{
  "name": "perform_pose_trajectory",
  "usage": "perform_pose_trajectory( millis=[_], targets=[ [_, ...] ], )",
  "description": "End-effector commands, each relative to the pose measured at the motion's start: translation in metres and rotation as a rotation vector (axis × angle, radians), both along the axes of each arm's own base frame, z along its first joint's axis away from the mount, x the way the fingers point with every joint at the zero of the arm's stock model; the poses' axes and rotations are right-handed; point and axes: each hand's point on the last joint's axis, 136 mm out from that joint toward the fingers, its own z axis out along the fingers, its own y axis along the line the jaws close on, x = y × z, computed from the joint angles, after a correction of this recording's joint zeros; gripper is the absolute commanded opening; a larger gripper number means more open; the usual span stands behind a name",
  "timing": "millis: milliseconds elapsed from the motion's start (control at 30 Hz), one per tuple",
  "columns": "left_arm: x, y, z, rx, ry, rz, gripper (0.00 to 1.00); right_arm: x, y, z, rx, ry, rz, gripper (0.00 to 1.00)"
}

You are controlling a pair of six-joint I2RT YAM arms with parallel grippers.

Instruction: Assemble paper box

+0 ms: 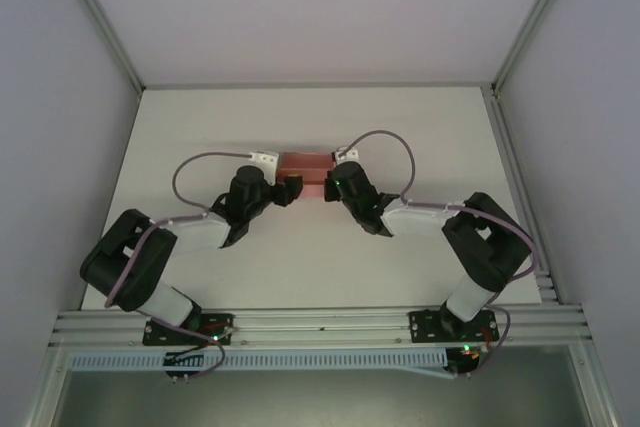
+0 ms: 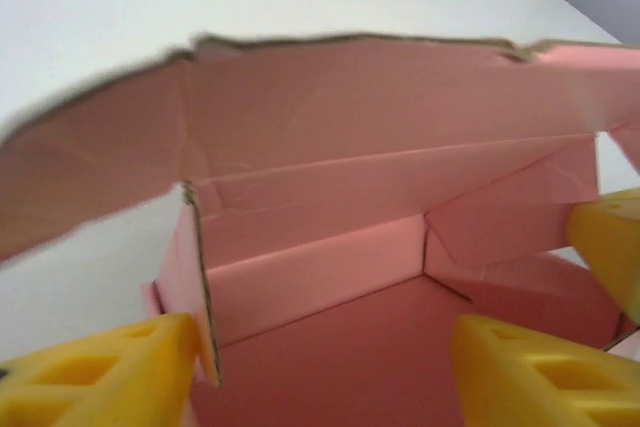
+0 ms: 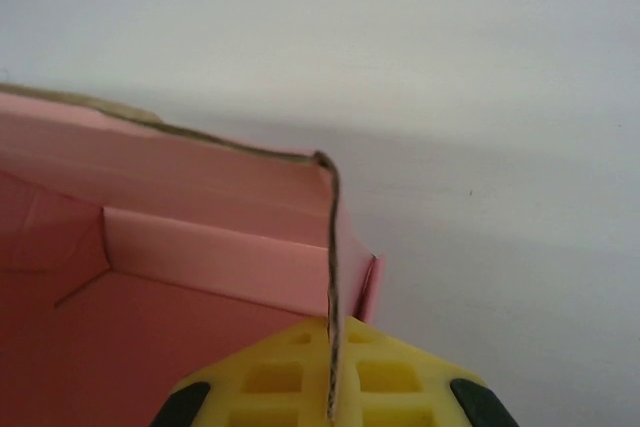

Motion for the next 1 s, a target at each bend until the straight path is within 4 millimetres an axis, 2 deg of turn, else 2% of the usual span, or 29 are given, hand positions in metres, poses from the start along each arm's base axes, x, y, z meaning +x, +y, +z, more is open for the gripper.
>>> perform_pose_trajectory(
  millis=[0,33,300,433,633,800,933,967],
  targets=[
    [-0.012,0.000,0.017,-0.025,-0.006,-0.020,0.94,-0.017,0.000,-0.013,-0.102,0.013,0.022,0.02],
    [-0.014,0.004,0.019,-0.013,-0.002,-0.007,1.00,-0.019,-0.002,-0.015,-0.119,0.014,0.012,0.02],
    [-0.033,0.046,0.028,0.044,0.068,0.146,1.00,-0.033,-0.004,-0.019,-0.135,0.007,0.002,0.07],
    [-0.043,0.052,0.040,0.020,0.092,0.157,1.00,-0.041,-0.004,-0.024,-0.128,0.017,0.012,0.08],
    [-0.052,0.059,0.063,-0.011,0.098,0.179,1.00,-0.053,-0.004,-0.018,-0.114,0.007,0.025,0.18],
    [-0.052,0.065,0.075,-0.059,0.115,0.222,1.00,-0.064,-0.002,-0.007,-0.070,0.000,0.047,0.34],
    [-0.052,0.064,0.094,-0.091,0.121,0.231,1.00,-0.078,-0.002,0.005,-0.030,0.001,0.104,0.51],
    [-0.051,0.067,0.097,-0.094,0.129,0.250,1.00,-0.082,0.000,0.011,-0.016,-0.003,0.132,0.59]
  ],
)
